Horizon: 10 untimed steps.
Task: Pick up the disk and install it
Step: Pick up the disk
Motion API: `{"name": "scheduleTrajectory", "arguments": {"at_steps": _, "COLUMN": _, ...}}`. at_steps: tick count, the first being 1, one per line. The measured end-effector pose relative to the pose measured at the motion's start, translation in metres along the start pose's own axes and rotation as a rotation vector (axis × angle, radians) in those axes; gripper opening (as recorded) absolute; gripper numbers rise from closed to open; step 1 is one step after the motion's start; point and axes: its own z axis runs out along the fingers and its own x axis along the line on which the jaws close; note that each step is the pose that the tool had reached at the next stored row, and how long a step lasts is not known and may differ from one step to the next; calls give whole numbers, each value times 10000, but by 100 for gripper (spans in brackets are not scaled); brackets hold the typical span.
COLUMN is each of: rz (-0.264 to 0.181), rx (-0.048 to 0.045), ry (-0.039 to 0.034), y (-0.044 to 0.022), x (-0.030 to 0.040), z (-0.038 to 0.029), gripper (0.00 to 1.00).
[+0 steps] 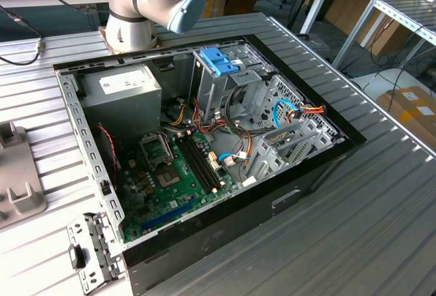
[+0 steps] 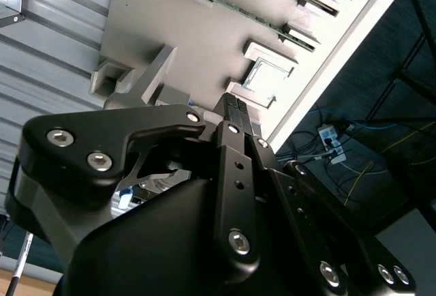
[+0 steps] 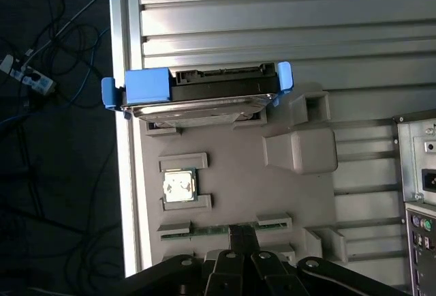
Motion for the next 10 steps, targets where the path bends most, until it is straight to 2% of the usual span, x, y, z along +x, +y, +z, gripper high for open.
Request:
{"name": "scheduleTrajectory", "arguments": {"at_steps": 7, "rz": -362, "rx": -9, "ry": 15, "y": 0, "x": 0, "z": 0, "gripper": 10}}
{"name": "scheduleTrajectory", "arguments": {"at_steps": 10, "rz": -791, "rx": -20, "ry": 35, "y": 0, "x": 0, "z": 0, "gripper": 10}}
